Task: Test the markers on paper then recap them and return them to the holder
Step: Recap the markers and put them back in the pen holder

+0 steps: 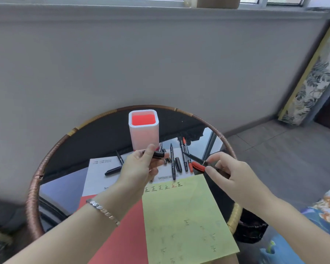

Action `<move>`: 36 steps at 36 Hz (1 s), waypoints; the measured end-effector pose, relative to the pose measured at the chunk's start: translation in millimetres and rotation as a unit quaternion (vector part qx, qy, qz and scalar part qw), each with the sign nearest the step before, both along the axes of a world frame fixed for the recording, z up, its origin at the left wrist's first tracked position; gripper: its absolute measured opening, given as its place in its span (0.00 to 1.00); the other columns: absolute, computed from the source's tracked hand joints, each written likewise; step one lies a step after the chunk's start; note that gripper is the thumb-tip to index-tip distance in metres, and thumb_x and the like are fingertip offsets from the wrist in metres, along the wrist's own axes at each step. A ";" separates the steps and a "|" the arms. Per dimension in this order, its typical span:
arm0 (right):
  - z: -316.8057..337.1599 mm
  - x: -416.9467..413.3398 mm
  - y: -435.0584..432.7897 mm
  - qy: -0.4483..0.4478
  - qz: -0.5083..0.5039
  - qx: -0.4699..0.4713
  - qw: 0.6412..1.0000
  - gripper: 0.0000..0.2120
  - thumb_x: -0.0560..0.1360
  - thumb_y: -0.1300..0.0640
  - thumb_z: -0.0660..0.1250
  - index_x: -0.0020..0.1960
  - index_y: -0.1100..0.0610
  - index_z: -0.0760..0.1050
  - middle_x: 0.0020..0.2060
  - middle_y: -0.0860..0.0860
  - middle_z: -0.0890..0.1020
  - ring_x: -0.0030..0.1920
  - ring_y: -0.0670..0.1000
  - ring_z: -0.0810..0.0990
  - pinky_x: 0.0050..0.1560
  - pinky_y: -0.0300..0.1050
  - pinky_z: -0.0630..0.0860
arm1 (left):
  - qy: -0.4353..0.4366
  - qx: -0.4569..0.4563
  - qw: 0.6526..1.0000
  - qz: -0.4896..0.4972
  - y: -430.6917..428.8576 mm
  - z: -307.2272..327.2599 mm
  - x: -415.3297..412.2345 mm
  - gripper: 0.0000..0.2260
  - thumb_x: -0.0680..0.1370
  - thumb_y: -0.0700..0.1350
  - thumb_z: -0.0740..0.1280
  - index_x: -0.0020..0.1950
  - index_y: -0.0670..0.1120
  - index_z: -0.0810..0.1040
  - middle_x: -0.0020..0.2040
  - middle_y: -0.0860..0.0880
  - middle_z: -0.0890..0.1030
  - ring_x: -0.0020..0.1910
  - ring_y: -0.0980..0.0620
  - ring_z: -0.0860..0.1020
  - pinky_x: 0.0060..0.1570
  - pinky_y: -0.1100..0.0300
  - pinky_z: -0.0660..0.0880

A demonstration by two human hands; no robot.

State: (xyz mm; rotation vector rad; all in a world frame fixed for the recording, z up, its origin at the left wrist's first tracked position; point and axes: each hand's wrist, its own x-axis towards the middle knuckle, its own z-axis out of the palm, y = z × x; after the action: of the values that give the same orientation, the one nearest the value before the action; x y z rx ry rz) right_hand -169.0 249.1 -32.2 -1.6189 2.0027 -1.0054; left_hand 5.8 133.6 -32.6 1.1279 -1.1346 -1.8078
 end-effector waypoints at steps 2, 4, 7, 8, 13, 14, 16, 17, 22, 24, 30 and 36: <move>0.0 8.2 -2.4 0.010 0.008 -0.012 1.000 0.02 0.74 0.53 0.64 0.44 0.46 0.73 0.29 0.51 0.77 0.27 0.44 0.69 0.30 0.36 0.66 | 0.004 0.004 1.000 0.011 1.6 0.1 8.4 0.11 0.79 0.48 0.61 0.49 0.41 0.76 0.36 0.50 0.84 0.32 0.60 0.79 0.34 0.65 0.71; -0.5 15.2 -4.2 0.014 0.010 -0.022 1.000 0.02 0.73 0.52 0.65 0.43 0.45 0.74 0.29 0.48 0.77 0.28 0.46 0.72 0.32 0.39 0.70 | 0.008 0.010 1.000 0.019 3.2 0.1 15.2 0.11 0.78 0.48 0.62 0.51 0.40 0.76 0.39 0.48 0.83 0.36 0.58 0.80 0.33 0.67 0.75; 0.0 22.5 -6.4 0.023 0.016 -0.033 0.999 0.02 0.72 0.52 0.66 0.43 0.45 0.75 0.34 0.46 0.80 0.33 0.51 0.77 0.38 0.47 0.74 | 0.028 0.030 0.999 0.024 5.4 -0.2 21.8 0.12 0.77 0.48 0.64 0.52 0.39 0.76 0.39 0.47 0.83 0.35 0.58 0.81 0.29 0.67 0.76; 0.6 24.2 -7.1 0.026 0.018 -0.038 0.999 0.02 0.72 0.52 0.67 0.43 0.45 0.76 0.37 0.43 0.80 0.34 0.51 0.77 0.38 0.46 0.75 | 0.035 0.037 0.998 0.025 5.9 -0.2 23.0 0.12 0.77 0.47 0.64 0.52 0.39 0.76 0.39 0.47 0.83 0.34 0.57 0.81 0.29 0.66 0.76; 1.8 29.4 -7.9 0.033 0.029 -0.045 0.998 0.03 0.71 0.52 0.67 0.42 0.44 0.76 0.38 0.43 0.80 0.36 0.50 0.78 0.40 0.44 0.75 | 0.052 0.055 0.997 0.022 8.4 1.5 25.2 0.15 0.76 0.47 0.65 0.56 0.37 0.76 0.41 0.47 0.83 0.33 0.58 0.81 0.30 0.67 0.77; 1.8 30.3 -7.9 0.036 0.031 -0.047 0.998 0.03 0.71 0.52 0.67 0.43 0.44 0.76 0.36 0.44 0.80 0.36 0.50 0.78 0.40 0.44 0.75 | 0.055 0.055 0.997 0.022 9.1 2.0 25.1 0.15 0.76 0.47 0.65 0.56 0.37 0.76 0.41 0.46 0.82 0.32 0.58 0.81 0.30 0.67 0.77; 1.6 31.7 -8.3 0.041 0.033 -0.046 0.998 0.03 0.71 0.52 0.67 0.44 0.45 0.77 0.34 0.45 0.80 0.36 0.49 0.78 0.39 0.43 0.75 | 0.059 0.056 0.996 0.021 10.5 2.6 24.9 0.14 0.76 0.46 0.65 0.55 0.37 0.75 0.41 0.46 0.82 0.32 0.58 0.81 0.30 0.67 0.77; 1.8 32.7 -8.4 0.042 0.032 -0.045 0.998 0.03 0.71 0.52 0.67 0.44 0.45 0.77 0.34 0.44 0.80 0.35 0.49 0.77 0.39 0.43 0.75 | 0.060 0.055 0.996 0.019 11.3 2.5 24.9 0.13 0.76 0.46 0.66 0.54 0.38 0.75 0.41 0.46 0.82 0.32 0.58 0.81 0.30 0.66 0.76; 2.2 34.2 -7.9 0.052 0.031 -0.043 0.997 0.04 0.71 0.50 0.67 0.45 0.46 0.78 0.35 0.41 0.79 0.34 0.49 0.76 0.38 0.42 0.75 | 0.031 0.027 0.999 0.014 16.7 3.3 23.3 0.08 0.75 0.45 0.67 0.46 0.41 0.75 0.37 0.48 0.83 0.35 0.57 0.82 0.34 0.64 0.78; 2.9 34.7 -8.0 0.056 0.040 -0.043 0.997 0.03 0.71 0.50 0.67 0.44 0.43 0.77 0.36 0.40 0.79 0.35 0.49 0.78 0.39 0.42 0.76 | 0.006 -0.004 1.000 0.005 20.9 5.0 21.8 0.06 0.75 0.44 0.68 0.44 0.41 0.75 0.39 0.47 0.83 0.35 0.56 0.82 0.36 0.64 0.79; 10.9 43.1 -7.8 0.054 0.047 -0.111 0.991 0.11 0.68 0.44 0.62 0.43 0.48 0.80 0.42 0.39 0.81 0.33 0.50 0.80 0.36 0.45 0.75 | 0.012 -0.047 0.999 0.010 35.6 13.2 15.2 0.03 0.72 0.42 0.71 0.43 0.43 0.79 0.34 0.50 0.84 0.35 0.55 0.83 0.37 0.64 0.78; 16.3 47.3 -11.6 -0.011 0.037 -0.144 0.989 0.02 0.69 0.50 0.69 0.37 0.44 0.79 0.36 0.41 0.83 0.30 0.49 0.78 0.33 0.44 0.75 | 0.070 -0.058 0.995 0.047 38.5 17.0 9.1 0.02 0.67 0.43 0.72 0.38 0.45 0.82 0.36 0.48 0.84 0.34 0.55 0.82 0.37 0.64 0.77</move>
State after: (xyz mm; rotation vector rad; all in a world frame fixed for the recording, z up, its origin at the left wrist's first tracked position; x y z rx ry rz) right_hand -121.7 237.5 -15.9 -1.8028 1.8346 -1.3275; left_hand 14.8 172.1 -15.5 0.9553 -1.0711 -1.6985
